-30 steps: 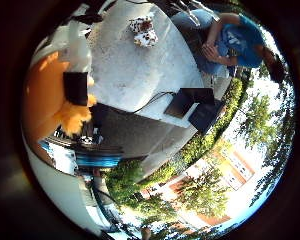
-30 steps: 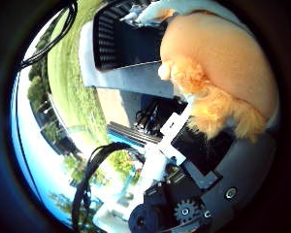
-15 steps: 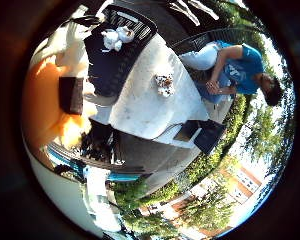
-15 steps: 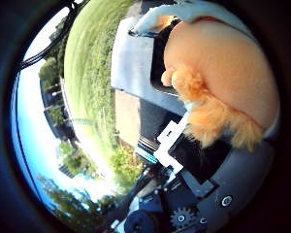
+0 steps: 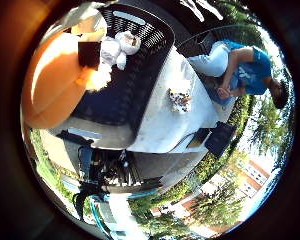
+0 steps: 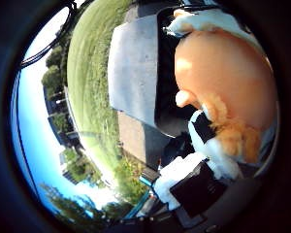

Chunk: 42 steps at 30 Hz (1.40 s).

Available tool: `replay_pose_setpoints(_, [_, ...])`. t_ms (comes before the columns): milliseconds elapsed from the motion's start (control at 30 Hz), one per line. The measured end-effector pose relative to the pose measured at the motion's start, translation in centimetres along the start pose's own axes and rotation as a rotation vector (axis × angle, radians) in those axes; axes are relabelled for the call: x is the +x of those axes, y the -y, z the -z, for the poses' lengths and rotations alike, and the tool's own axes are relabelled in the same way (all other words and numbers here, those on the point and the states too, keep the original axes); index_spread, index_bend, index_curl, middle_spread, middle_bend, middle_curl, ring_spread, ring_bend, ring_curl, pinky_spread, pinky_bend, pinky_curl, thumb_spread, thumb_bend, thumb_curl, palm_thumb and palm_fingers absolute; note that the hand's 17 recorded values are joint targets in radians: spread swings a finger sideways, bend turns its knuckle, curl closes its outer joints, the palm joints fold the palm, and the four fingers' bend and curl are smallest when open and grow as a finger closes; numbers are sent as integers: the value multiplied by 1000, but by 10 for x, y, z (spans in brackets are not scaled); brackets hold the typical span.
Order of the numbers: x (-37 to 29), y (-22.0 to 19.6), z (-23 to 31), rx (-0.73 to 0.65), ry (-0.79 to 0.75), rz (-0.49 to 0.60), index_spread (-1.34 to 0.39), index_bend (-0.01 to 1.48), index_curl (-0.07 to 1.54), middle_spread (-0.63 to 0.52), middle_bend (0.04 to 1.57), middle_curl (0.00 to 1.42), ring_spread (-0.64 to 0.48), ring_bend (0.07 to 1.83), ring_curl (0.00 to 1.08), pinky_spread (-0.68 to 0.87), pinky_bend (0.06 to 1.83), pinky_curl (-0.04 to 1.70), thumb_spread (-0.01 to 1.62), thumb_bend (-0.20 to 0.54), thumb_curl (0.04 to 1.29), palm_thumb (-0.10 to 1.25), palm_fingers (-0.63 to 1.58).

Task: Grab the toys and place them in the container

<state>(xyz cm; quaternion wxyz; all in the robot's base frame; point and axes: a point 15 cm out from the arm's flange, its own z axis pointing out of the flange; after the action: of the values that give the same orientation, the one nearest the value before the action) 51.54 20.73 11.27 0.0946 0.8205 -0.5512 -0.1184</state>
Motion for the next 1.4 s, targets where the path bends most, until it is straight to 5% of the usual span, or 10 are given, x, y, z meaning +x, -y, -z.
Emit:
replay_pose_setpoints(167, [18, -4, 1, -11, 5, 3, -415, 461, 74, 84, 151, 511, 287, 540, 405, 434, 830, 554, 1131, -47, 473, 714, -174])
replay_pose_setpoints(467, [91, -21, 54, 69, 22, -31, -410, 273, 131, 124, 136, 373, 316, 428, 342, 480, 702, 449, 1113, -28, 389, 678, -81])
replay_pose_setpoints(767, [249, -50, 65, 173, -1, -240, -178, 168, 186, 168, 189, 343, 313, 444, 332, 482, 597, 371, 1127, -34, 361, 663, 67])
replay_pose_setpoints(1100, [373, -67, -28, 109, -171, -385, -14, 185, 221, 168, 191, 357, 305, 438, 325, 456, 530, 321, 1144, -47, 326, 523, 153])
replay_pose_setpoints(1400, [412, -72, -98, 31, -316, -447, 43, 205, 277, 167, 172, 344, 305, 388, 310, 429, 447, 275, 1099, -53, 279, 300, 210])
